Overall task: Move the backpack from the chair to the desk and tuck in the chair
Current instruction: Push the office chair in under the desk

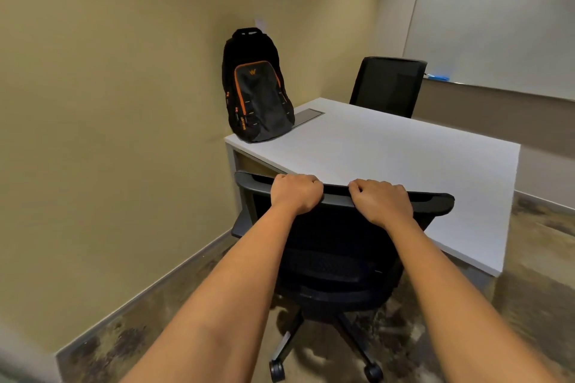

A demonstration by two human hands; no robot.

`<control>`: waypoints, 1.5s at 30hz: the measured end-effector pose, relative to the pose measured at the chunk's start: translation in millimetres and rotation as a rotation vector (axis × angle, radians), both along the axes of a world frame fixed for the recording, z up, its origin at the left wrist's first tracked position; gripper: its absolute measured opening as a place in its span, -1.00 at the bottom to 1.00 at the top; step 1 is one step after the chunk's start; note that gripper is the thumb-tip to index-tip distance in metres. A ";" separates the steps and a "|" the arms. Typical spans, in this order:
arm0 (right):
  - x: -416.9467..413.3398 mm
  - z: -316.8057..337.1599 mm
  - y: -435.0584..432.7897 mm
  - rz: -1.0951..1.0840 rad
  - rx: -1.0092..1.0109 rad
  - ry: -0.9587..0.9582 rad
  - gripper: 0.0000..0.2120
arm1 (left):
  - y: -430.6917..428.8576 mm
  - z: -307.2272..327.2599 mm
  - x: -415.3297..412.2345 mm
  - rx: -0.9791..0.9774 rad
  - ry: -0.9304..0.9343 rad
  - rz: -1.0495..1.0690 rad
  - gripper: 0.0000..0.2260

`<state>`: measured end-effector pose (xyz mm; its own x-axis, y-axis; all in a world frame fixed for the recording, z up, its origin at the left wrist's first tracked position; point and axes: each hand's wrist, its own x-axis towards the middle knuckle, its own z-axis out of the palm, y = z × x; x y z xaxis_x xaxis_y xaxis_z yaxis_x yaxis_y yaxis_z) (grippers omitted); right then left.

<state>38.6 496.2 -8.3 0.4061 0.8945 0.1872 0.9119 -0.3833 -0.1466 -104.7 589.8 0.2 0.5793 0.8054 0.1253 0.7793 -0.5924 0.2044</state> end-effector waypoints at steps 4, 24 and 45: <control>-0.5 -1.8 28.8 -0.030 0.000 -0.006 -0.57 | 33.4 0.3 3.4 -0.011 -0.001 -0.026 -0.63; -14.8 0.6 143.4 -0.237 -0.036 0.042 -0.59 | 175.8 -4.0 13.1 -0.052 0.000 -0.226 -0.59; -59.6 0.3 236.0 -0.461 -0.008 0.044 -0.50 | 293.5 -6.0 3.9 -0.040 -0.014 -0.453 -0.59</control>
